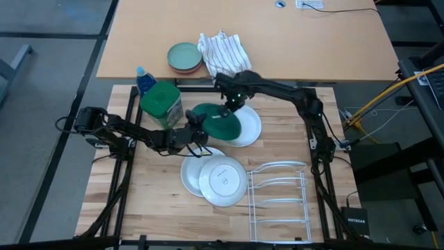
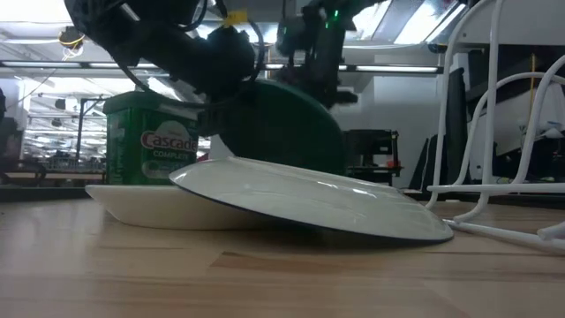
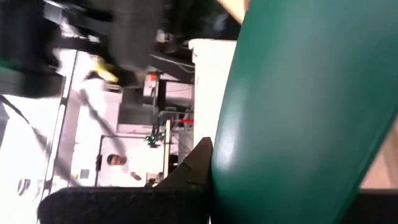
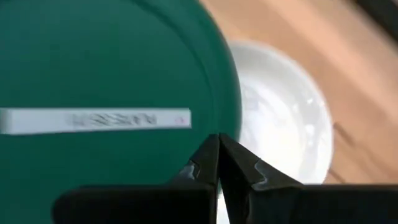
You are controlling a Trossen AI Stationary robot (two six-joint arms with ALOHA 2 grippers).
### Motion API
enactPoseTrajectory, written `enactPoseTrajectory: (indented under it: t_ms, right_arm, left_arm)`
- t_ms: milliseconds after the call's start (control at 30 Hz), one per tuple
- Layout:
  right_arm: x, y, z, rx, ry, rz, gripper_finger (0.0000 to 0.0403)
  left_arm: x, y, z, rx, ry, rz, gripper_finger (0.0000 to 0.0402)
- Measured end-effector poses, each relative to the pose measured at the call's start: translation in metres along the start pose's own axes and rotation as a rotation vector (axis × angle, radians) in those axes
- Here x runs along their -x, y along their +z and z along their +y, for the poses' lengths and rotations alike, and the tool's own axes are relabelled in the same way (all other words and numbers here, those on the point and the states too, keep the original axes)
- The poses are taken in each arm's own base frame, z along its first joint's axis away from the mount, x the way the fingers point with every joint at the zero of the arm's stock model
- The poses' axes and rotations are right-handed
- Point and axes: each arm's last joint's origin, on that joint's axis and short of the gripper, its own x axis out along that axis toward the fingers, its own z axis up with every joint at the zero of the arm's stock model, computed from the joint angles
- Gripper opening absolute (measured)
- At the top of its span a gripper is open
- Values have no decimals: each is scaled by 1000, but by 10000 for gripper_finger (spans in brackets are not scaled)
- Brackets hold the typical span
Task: Sort dishes
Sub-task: Put the green plate on the dish rack
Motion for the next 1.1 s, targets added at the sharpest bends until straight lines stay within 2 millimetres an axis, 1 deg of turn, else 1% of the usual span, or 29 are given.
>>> enactPoseTrajectory:
  t_ms: [133, 267, 433, 533, 600, 733, 867, 967, 1100]
  right_arm:
    - [41, 3, 4, 10, 20, -124, 12]
    - [87, -1, 6, 42, 58, -247, 12]
    - [140, -19, 6, 80, 54, -375, 12]
    - [168, -35, 4, 100, 24, -451, 12]
    - [186, -47, 2, 103, 8, -499, 12]
    - [216, -72, -4, 102, -27, -571, 12]
    - [240, -96, -11, 100, -69, -632, 12]
    - [252, -111, -15, 108, -97, -651, 12]
    - [262, -129, -19, 127, -135, -652, 12]
  left_arm:
    - [0, 2, 8, 83, 59, 11, 30]
    - [1, 3, 16, 156, 122, 35, 30]
    - [7, 6, 23, 215, 176, 95, 30]
    - [12, 13, 29, 252, 194, 120, 30]
    - [16, 17, 33, 308, 208, 120, 30]
    - [25, 27, 46, 449, 247, 116, 30]
    - [38, 38, 60, 564, 270, 109, 30]
    - [51, 48, 71, 654, 276, 81, 30]
    - [73, 60, 84, 785, 264, 13, 30]
